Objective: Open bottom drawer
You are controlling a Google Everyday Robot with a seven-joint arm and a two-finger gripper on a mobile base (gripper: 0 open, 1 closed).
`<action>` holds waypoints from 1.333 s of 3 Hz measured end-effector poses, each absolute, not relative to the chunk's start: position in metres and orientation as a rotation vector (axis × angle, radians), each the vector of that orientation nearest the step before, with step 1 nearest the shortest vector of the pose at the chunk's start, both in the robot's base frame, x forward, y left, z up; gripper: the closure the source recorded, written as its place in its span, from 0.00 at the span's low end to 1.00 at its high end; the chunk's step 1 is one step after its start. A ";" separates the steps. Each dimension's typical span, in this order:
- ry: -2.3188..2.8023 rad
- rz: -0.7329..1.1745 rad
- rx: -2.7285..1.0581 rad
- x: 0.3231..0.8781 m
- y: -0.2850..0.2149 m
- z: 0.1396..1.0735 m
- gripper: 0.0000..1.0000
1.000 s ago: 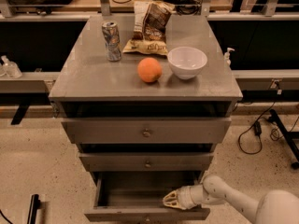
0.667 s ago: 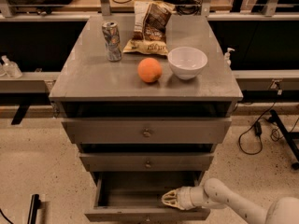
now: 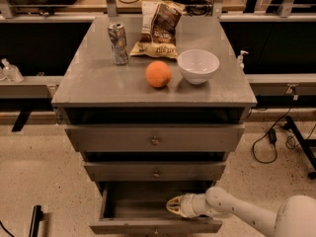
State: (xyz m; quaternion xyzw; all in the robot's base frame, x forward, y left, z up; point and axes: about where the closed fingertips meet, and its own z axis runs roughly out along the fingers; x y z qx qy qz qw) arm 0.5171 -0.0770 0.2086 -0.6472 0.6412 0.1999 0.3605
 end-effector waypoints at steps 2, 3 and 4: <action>1.675 0.471 -1.705 0.539 -0.072 0.185 1.00; 1.673 0.469 -1.765 0.542 -0.068 0.171 1.00; 1.664 0.480 -1.839 0.539 -0.063 0.160 1.00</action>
Offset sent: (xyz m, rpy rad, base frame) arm 0.0394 0.0045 -0.0399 -0.0852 -0.0156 0.0191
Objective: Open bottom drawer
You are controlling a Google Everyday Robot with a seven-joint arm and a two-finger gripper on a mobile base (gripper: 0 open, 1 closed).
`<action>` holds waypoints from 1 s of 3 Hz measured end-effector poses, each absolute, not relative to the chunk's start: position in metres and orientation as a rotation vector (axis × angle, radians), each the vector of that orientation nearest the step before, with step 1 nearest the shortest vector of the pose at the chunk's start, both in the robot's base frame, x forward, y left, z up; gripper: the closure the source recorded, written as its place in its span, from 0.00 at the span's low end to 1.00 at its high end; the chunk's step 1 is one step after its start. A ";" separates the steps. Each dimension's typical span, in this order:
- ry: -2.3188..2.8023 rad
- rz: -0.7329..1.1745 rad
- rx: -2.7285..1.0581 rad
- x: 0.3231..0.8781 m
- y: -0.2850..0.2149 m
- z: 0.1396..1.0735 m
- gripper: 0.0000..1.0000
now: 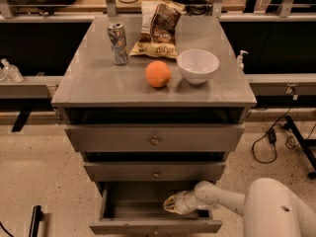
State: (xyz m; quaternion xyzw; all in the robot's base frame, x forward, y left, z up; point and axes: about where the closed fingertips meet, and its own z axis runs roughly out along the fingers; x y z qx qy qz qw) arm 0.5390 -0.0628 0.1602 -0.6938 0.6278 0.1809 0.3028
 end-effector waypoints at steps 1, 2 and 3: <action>1.654 0.526 -1.920 0.527 -0.057 0.144 1.00; 1.615 0.597 -1.990 0.509 -0.052 0.137 1.00; 1.601 0.646 -2.038 0.489 -0.060 0.140 1.00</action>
Offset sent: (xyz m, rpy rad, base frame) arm -0.0541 0.0129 -0.0287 -0.0334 0.1374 0.2433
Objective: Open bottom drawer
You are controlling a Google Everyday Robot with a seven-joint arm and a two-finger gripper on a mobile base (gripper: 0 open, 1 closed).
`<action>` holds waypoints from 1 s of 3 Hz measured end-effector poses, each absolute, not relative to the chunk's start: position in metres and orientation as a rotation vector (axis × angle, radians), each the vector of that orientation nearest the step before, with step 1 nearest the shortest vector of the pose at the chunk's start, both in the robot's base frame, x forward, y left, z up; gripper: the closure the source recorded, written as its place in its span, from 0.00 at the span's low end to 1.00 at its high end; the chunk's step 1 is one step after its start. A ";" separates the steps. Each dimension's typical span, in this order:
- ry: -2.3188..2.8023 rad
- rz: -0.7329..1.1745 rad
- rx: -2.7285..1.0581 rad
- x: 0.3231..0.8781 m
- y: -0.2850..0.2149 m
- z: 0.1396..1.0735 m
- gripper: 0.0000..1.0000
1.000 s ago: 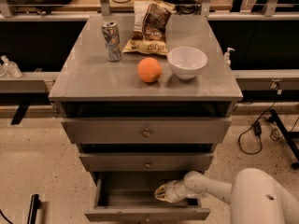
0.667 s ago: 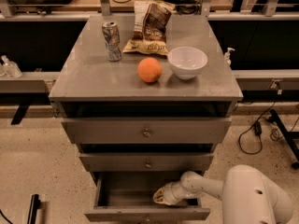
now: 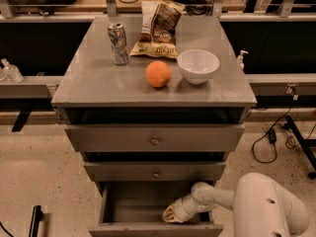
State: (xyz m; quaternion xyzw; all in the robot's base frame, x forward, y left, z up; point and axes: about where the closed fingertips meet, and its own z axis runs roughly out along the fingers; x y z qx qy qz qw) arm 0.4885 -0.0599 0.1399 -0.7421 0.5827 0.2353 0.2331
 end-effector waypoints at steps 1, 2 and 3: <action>1.601 0.646 -2.038 0.489 -0.060 0.140 1.00; 1.570 0.735 -2.077 0.455 -0.068 0.151 1.00; 1.570 0.735 -2.077 0.455 -0.068 0.151 1.00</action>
Offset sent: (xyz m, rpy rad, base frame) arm -0.0997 -0.0300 0.0365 0.0383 0.1507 0.1604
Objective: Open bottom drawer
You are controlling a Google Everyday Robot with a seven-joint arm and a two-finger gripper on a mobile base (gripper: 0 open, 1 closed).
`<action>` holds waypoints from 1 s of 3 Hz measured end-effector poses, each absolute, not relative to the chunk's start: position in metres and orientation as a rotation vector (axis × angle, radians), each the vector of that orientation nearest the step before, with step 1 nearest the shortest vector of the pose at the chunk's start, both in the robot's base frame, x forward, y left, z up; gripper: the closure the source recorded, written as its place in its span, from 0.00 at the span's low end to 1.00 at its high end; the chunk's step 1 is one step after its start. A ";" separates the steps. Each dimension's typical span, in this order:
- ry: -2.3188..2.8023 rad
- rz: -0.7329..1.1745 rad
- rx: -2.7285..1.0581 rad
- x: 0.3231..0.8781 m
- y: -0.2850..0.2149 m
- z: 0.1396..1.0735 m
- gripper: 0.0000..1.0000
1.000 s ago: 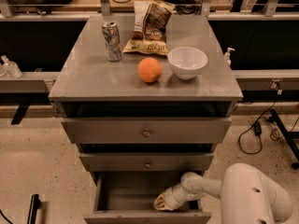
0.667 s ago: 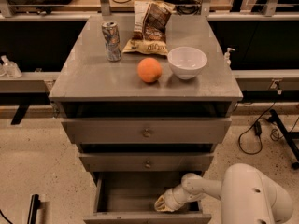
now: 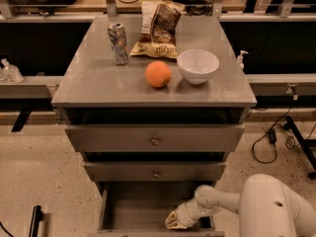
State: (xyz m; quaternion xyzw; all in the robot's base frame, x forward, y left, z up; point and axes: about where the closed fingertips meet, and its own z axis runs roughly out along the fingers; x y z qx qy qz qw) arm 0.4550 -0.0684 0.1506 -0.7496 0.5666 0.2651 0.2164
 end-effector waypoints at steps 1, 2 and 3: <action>1.572 0.750 -2.057 0.457 -0.066 0.149 1.00; 1.563 0.645 -1.924 0.461 -0.061 0.155 1.00; 1.581 0.557 -1.819 0.468 -0.064 0.157 1.00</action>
Offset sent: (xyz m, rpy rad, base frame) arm 0.0231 -0.0019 0.0153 0.1270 -0.2198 -0.2317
